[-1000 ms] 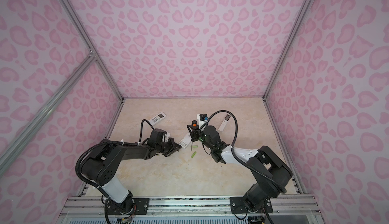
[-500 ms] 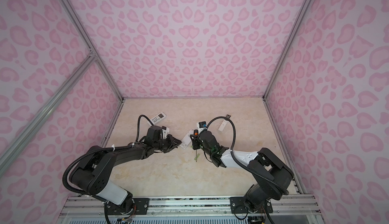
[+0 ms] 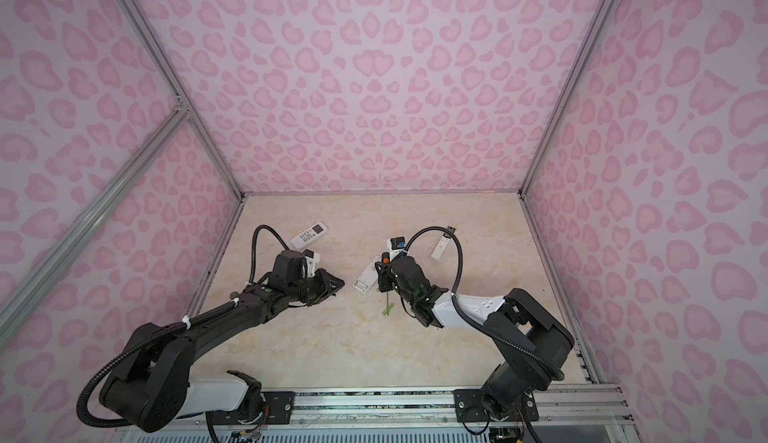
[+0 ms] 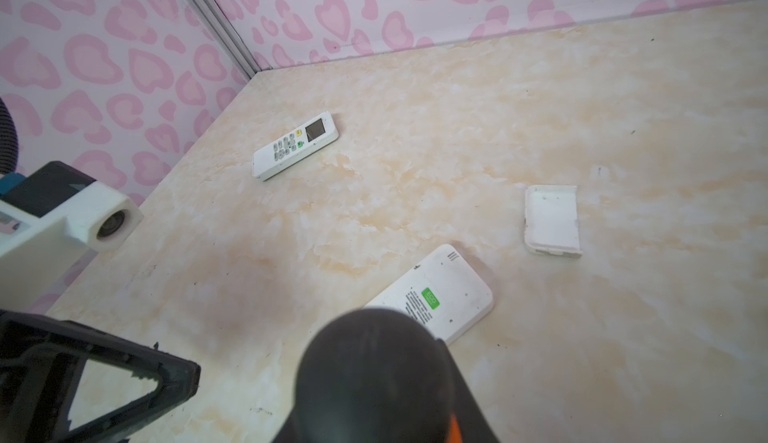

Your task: Unload the batteries from the remote control

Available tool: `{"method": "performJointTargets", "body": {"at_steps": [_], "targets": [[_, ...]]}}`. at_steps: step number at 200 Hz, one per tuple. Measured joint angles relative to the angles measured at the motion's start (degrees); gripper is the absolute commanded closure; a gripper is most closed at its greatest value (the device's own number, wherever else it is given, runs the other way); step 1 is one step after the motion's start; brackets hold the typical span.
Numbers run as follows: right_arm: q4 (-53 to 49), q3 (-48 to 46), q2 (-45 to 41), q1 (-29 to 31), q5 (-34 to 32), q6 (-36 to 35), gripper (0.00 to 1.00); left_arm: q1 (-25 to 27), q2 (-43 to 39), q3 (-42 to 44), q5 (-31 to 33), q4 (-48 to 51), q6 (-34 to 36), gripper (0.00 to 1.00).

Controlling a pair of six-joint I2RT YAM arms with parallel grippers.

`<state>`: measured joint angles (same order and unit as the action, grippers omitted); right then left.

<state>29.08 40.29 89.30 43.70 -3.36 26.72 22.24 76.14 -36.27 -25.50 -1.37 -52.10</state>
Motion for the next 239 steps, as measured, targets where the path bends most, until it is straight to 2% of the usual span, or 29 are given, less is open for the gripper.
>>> {"method": "performJointTargets", "body": {"at_steps": [11,16,31,62,90,130,172,193,239], "targets": [[-1.2,0.0,-1.4,-0.1,0.0,-0.4,1.0,-1.4,-1.1,-1.1,0.0,2.4,1.8,0.65],[-2.0,0.1,-2.3,-0.3,0.0,-0.4,1.0,-2.4,-1.5,-1.9,0.3,3.7,2.9,0.57],[-4.7,0.1,-5.1,-1.0,0.0,-0.4,1.0,-5.4,-1.9,-5.1,0.7,8.4,6.7,0.47],[-11.1,-1.6,-12.8,-5.3,-0.7,1.2,1.0,-11.6,-1.7,-13.9,4.1,19.0,15.8,0.32],[-21.2,-4.2,-19.2,-9.3,-1.7,3.5,1.0,-13.9,0.1,-20.3,8.7,25.9,22.8,0.21],[-35.4,-9.2,-26.6,-13.6,-2.2,5.7,0.96,-15.5,6.1,-27.2,14.8,31.1,30.5,0.19],[-42.4,-13.9,-29.6,-18.3,-2.3,7.2,0.9,-15.8,12.7,-32.7,15.3,33.2,35.5,0.2],[-42.7,-14.9,-27.8,-19.8,-1.2,7.6,0.86,-15.8,13.9,-33.6,15.2,34.6,37.2,0.2],[-43.1,-10.7,-16.3,-20.1,1.4,6.4,0.66,-15.8,15.1,-36.5,15.5,36.0,42.9,0.17]]}}
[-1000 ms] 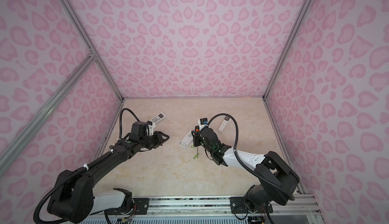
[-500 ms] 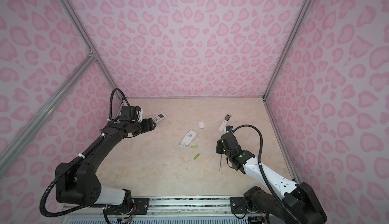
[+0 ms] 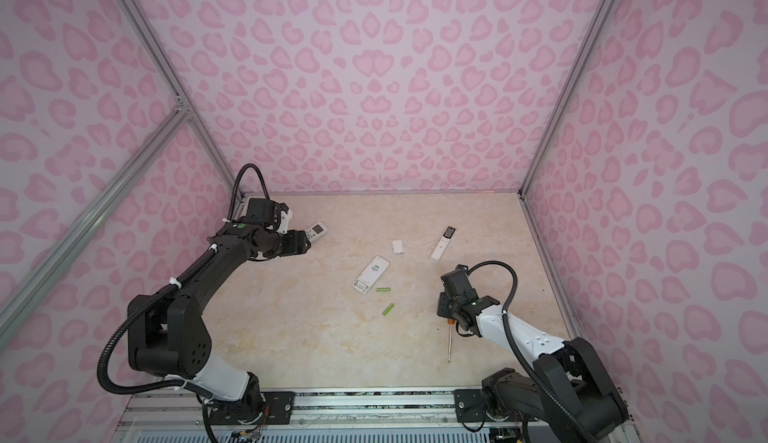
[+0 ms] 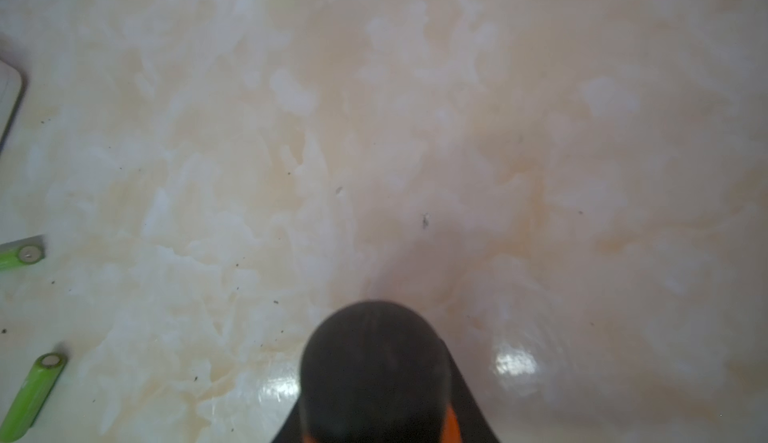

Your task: Unload the batteries from the remote control

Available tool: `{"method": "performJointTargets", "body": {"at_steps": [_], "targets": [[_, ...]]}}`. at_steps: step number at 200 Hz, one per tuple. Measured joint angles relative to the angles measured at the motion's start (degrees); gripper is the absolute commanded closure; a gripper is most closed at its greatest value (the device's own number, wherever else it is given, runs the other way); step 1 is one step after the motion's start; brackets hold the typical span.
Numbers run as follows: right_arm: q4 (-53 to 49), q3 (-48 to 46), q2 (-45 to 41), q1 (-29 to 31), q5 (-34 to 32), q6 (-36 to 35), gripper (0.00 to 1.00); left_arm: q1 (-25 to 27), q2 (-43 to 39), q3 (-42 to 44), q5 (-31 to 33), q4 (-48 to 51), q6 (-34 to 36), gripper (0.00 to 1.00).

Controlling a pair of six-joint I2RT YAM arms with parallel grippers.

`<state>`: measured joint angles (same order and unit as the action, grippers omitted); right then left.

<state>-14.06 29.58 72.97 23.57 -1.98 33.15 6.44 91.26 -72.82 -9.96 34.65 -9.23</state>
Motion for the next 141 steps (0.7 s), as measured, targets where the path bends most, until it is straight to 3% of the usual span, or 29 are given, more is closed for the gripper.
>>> {"method": "performJointTargets", "body": {"at_steps": [61,141], "targets": [[7.9,3.3,9.8,0.9,1.0,-2.3,0.55,0.0,4.3,-3.5,6.2,0.1,6.1,0.13],[4.9,3.2,6.3,1.6,3.1,-2.8,0.52,-0.6,14.2,-14.3,13.5,-1.6,12.5,0.01]]}}
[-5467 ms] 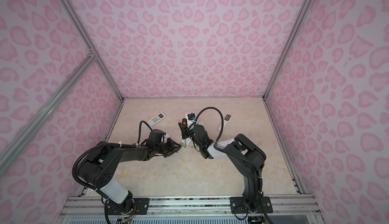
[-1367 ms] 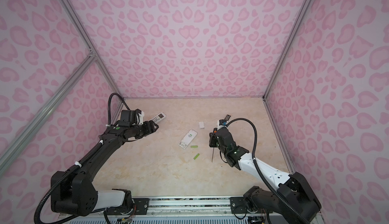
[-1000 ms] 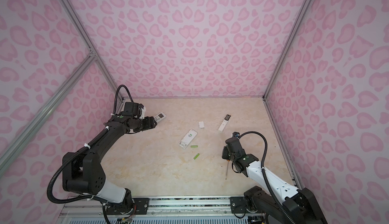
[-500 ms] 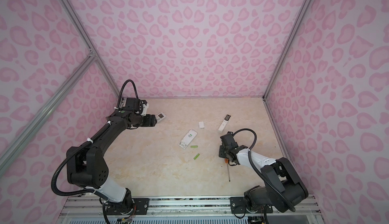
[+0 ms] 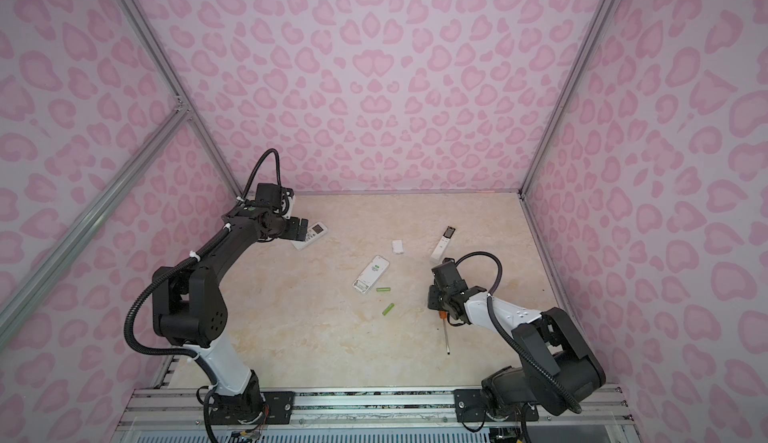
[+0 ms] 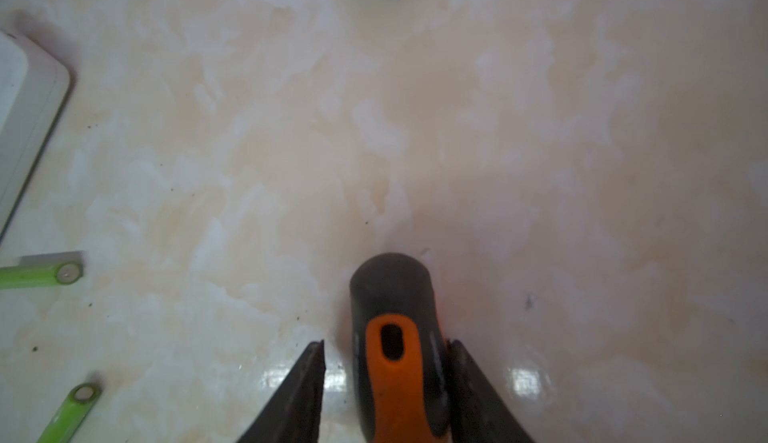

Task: Unload the batteries from the remote control
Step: 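Grasp the white remote with the 26 display using the left gripper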

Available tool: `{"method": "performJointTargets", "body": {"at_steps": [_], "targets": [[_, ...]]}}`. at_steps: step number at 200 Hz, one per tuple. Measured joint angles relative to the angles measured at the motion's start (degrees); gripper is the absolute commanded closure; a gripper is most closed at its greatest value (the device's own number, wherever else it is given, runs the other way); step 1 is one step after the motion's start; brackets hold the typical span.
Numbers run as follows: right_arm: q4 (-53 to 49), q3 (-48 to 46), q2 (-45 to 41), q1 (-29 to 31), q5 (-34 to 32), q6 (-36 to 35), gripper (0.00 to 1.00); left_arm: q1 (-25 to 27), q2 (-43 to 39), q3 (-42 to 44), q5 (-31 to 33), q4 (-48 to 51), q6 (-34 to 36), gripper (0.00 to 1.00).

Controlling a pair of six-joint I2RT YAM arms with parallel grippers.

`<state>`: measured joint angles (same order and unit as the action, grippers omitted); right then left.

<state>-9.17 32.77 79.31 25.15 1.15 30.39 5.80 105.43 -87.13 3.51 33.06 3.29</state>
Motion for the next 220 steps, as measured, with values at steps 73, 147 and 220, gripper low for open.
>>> {"method": "performJointTargets", "body": {"at_steps": [73,147,220], "targets": [[-1.1,-2.6,-13.7,0.1,-2.4,-0.7,0.51,-0.9,15.3,-13.8,-1.7,4.0,2.8,0.03],[3.5,-6.4,-18.9,0.1,-4.9,-0.4,0.54,-0.7,26.4,-24.3,-5.2,10.4,2.5,0.03],[5.4,-6.6,-17.4,0.1,-5.2,1.1,0.55,1.5,31.8,-28.8,-3.0,15.2,4.0,0.01]]}}
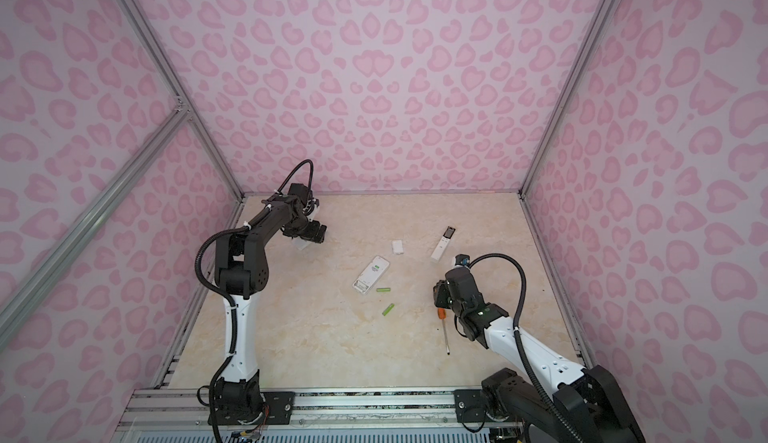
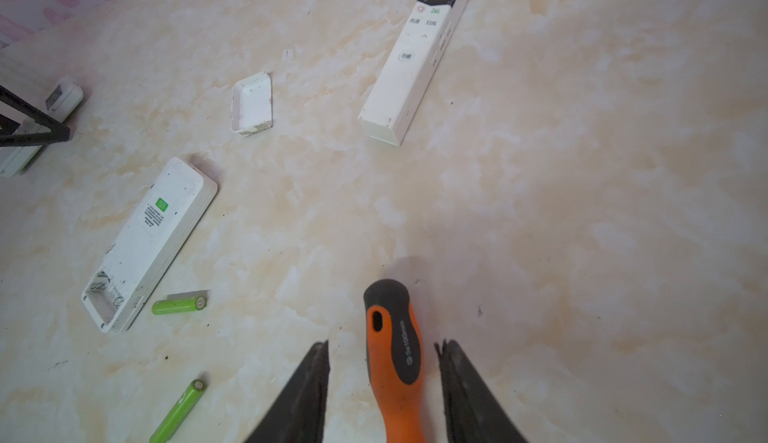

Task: Unload the batteries from the remote control
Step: 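Grasp the white remote with the 26 display using the left gripper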

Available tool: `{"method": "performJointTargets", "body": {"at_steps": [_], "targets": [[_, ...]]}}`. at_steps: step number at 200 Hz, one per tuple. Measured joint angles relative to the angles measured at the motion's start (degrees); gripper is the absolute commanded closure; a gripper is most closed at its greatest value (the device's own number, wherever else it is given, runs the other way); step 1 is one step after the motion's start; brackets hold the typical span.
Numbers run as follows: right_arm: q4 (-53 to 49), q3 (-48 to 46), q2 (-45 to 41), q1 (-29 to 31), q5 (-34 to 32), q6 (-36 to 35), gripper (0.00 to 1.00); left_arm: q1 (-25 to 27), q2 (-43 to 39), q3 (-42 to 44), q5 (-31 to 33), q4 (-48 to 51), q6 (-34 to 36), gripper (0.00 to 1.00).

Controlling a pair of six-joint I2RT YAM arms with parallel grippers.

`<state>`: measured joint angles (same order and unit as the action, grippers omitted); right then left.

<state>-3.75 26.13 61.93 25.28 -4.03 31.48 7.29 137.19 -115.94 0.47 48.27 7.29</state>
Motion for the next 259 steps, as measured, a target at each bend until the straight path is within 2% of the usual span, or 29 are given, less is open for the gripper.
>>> {"method": "performJointTargets", "body": {"at_steps": [34,115,134,184,210,259], "targets": [[0.0,0.0,1.0,0.0,0.1,0.9,0.55,0.3,1.4,-2.1,0.2,1.9,-1.1,0.05],[0.0,1.4,1.3,0.2,2.1,2.0,0.56,0.4,-0.7,0.9,-0.1,3.4,-5.0,0.38],[0.0,1.4,0.9,0.8,2.4,2.5,0.56,0.4,-2.5,3.4,-0.8,3.9,-6.3,0.41],[1.1,2.0,2.9,6.2,2.7,5.1,0.56,2.2,-13.1,20.4,-4.5,0.2,-12.2,0.48],[1.3,3.6,6.3,10.5,3.0,6.1,0.57,3.0,-19.9,29.5,-7.2,-3.2,-15.1,0.52],[5.3,7.8,14.7,18.0,5.6,9.5,0.57,5.0,-32.9,45.0,-12.1,-11.5,-21.2,0.53]]}}
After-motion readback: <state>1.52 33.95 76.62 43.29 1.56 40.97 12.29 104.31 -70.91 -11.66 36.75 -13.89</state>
